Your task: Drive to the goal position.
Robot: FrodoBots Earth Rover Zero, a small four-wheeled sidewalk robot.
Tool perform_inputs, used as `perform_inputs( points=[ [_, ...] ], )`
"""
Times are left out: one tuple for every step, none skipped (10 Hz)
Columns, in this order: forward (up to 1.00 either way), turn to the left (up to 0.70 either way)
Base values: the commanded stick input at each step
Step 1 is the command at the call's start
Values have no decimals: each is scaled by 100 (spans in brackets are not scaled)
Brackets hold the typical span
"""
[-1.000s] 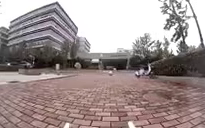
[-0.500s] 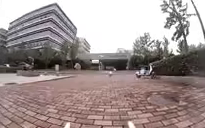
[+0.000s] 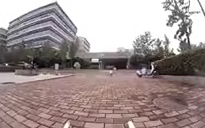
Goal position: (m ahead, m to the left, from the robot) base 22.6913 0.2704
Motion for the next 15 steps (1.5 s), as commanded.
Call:
perform_inputs(
  points=[
    [45, 0],
    [45, 0],
    [45, 0],
    [45, 0],
    [45, 0],
    [45, 16],
    [45, 27],
    [45, 10],
    [45, 0],
    [45, 0],
    [45, 0],
    [45, 0],
    [45, 0],
    [45, 0],
    [45, 0]
  ],
)
